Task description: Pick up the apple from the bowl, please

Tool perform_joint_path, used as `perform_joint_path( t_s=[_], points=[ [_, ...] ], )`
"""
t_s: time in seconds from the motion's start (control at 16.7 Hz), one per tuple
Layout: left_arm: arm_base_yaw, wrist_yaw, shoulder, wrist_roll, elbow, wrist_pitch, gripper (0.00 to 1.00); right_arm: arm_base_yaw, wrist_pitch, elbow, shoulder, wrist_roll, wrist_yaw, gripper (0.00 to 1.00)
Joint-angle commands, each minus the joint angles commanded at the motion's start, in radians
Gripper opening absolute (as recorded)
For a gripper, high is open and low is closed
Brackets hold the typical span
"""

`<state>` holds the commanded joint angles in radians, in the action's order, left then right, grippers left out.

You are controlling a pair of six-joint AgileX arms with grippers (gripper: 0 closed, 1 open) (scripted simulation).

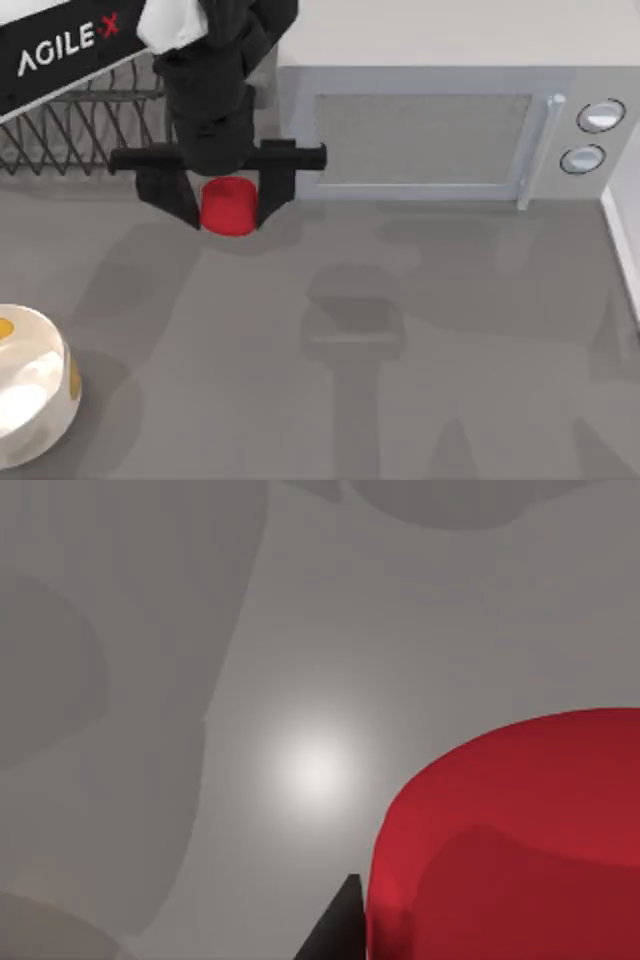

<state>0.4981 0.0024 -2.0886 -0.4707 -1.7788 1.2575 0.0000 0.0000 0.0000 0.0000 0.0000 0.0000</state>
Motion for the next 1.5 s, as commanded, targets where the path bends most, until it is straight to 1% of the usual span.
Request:
perform_joint_path(
  t_s=[0.12,0.24,0.54,1.32,1.38,1.5],
  points=[
    [0.000,0.000,-0.009,0.000,0.095,-0.108,0.00,0.000,0.000,0.000,0.000,0.000,0.000,1.00],
    [0.001,0.000,-0.016,0.000,0.162,-0.177,0.00,0.000,0.000,0.000,0.000,0.000,0.000,1.00],
    [0.000,0.000,-0.018,0.000,0.189,-0.203,0.00,0.000,0.000,0.000,0.000,0.000,0.000,1.00],
    [0.000,0.000,-0.018,0.000,0.189,-0.203,0.98,0.000,0.000,0.000,0.000,0.000,0.000,1.00],
    [0.000,0.000,-0.018,0.000,0.189,-0.203,1.00,0.000,0.000,0.000,0.000,0.000,0.000,1.00],
    [0.000,0.000,-0.018,0.000,0.189,-0.203,1.00,0.000,0.000,0.000,0.000,0.000,0.000,1.00]
  ],
)
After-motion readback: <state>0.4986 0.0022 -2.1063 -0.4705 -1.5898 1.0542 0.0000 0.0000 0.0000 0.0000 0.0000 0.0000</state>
